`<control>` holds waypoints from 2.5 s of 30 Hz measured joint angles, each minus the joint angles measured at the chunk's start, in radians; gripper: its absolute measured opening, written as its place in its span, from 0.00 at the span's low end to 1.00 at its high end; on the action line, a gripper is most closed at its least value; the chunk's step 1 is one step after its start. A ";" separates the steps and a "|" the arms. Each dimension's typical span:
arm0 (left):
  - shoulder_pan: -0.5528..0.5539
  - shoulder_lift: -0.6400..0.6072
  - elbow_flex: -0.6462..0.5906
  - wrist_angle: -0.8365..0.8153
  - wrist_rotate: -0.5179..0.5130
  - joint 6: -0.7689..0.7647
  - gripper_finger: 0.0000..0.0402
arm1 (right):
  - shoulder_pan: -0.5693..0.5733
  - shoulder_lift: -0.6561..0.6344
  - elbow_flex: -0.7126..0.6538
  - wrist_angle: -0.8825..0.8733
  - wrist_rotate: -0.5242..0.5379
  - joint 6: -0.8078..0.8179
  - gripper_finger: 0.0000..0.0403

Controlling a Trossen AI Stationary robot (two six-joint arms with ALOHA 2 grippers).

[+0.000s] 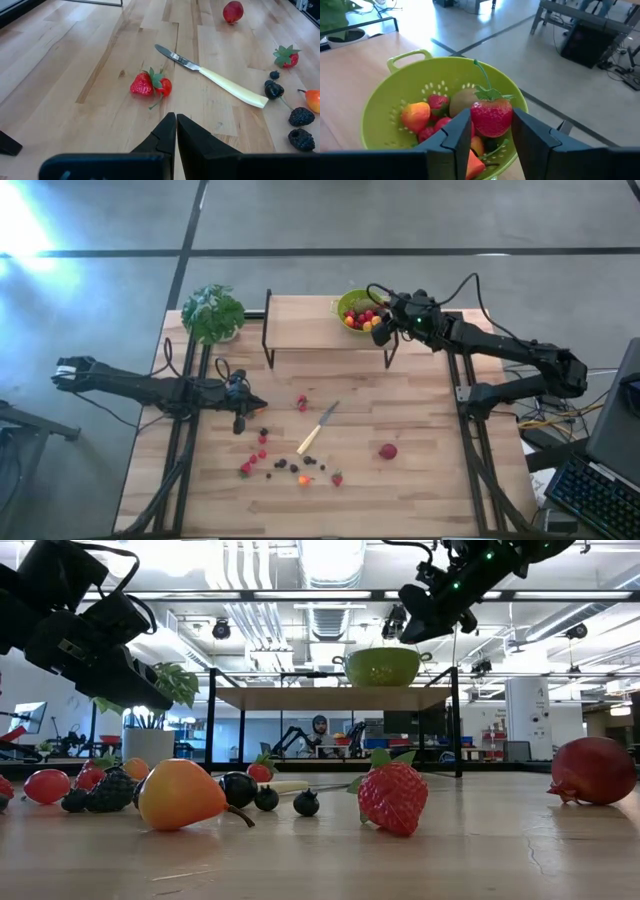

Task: Pick & Place Fruit
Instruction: Put the strawberry into the strainer bowl

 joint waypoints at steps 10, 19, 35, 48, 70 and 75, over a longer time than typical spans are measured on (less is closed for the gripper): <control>0.000 0.000 0.000 0.000 0.000 0.000 0.05 | -0.001 0.000 0.000 -0.003 0.000 0.000 0.32; 0.000 0.000 0.000 0.000 0.000 0.000 0.05 | -0.001 0.001 -0.001 -0.018 0.001 0.001 0.39; 0.000 0.000 0.000 0.000 0.000 0.000 0.05 | 0.138 -0.037 -0.002 -0.002 -0.201 -0.009 0.28; 0.000 0.000 0.000 0.000 0.000 0.000 0.05 | 0.668 -0.034 -0.046 -0.007 -0.075 0.056 0.25; 0.000 0.000 0.000 -0.003 0.000 0.000 0.05 | 1.065 0.394 0.019 0.133 0.108 0.284 0.50; 0.000 0.000 0.000 -0.003 0.000 0.000 0.05 | 1.069 0.508 0.087 0.122 0.103 0.289 0.61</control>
